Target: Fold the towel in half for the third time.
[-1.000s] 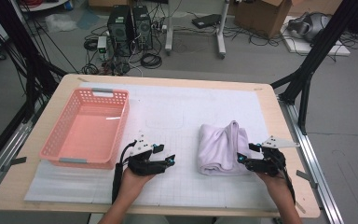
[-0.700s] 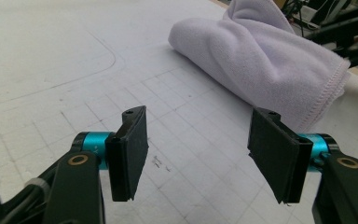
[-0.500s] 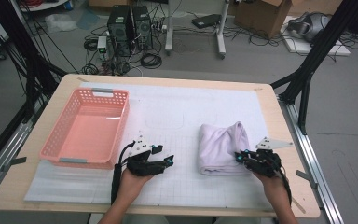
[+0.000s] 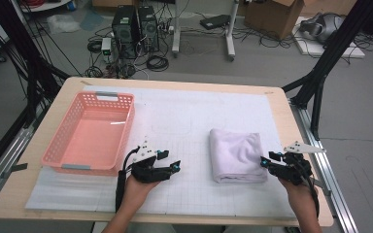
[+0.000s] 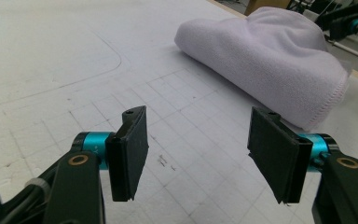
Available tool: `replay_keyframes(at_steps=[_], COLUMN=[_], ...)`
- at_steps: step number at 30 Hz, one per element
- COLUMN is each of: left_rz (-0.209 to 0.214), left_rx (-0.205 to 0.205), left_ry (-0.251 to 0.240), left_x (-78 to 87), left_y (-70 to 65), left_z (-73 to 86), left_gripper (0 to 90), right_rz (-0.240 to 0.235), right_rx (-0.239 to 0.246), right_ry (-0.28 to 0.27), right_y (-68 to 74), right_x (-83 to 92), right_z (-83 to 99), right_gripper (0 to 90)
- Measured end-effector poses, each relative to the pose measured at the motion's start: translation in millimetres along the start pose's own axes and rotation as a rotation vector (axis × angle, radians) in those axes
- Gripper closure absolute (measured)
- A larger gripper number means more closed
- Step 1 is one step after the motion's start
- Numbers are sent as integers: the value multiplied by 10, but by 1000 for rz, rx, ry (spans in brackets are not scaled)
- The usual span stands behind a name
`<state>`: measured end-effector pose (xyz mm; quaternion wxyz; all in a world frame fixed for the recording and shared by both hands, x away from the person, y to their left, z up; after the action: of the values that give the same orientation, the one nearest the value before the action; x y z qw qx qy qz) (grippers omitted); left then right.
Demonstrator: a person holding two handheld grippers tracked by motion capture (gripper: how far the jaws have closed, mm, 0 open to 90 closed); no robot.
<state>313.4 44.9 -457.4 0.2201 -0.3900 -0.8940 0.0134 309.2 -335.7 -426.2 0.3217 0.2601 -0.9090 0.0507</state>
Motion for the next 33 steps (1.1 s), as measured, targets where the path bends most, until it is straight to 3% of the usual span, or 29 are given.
replay_keyframes(at_steps=[4, 8, 11, 12, 14, 18, 20, 26, 33], left_rz=[0, 4, 6, 4, 2, 0, 0, -1, 0], left_rx=[1, 2, -2, 1, 1, 2, 4, 1, 3], left_ry=[2, 1, 6, 5, 2, -1, -1, 2, 4], left_x=[0, -6, -10, -12, -9, 2, 6, 13, 11], left_y=[-5, -14, -16, -15, -11, -3, -2, 6, 3], left_z=[2, 4, 10, 11, 7, 2, 2, 5, 12], left_gripper=[382, 382, 383, 383, 383, 382, 383, 382, 382], right_rz=[3, -2, 8, 8, 41, 72, 62, -28, -56], right_rx=[3, -13, -43, -57, -39, -23, 0, 64, 120], right_ry=[14, 79, 123, 124, 118, 38, 3, -15, 43], right_y=[19, -59, -113, -121, -133, -118, -80, 123, 293], right_x=[-136, -306, -312, -292, -251, -192, -217, -520, -938], right_z=[-43, 52, 162, 171, 144, -18, -126, -405, -610], right_gripper=[544, 777, 800, 789, 613, 512, 469, 440, 471])
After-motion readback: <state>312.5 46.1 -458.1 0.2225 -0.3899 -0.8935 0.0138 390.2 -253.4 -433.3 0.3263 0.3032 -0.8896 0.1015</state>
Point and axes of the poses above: each handheld gripper's, and its own axes: x roughly backward along the jaws, z roughly out of its underside, y roughly to its left, the point moved 5 cm from there along -x, roughly forward along the jaws, and after that the axes turned 2 degrees about -z, right-handed, at the moved point
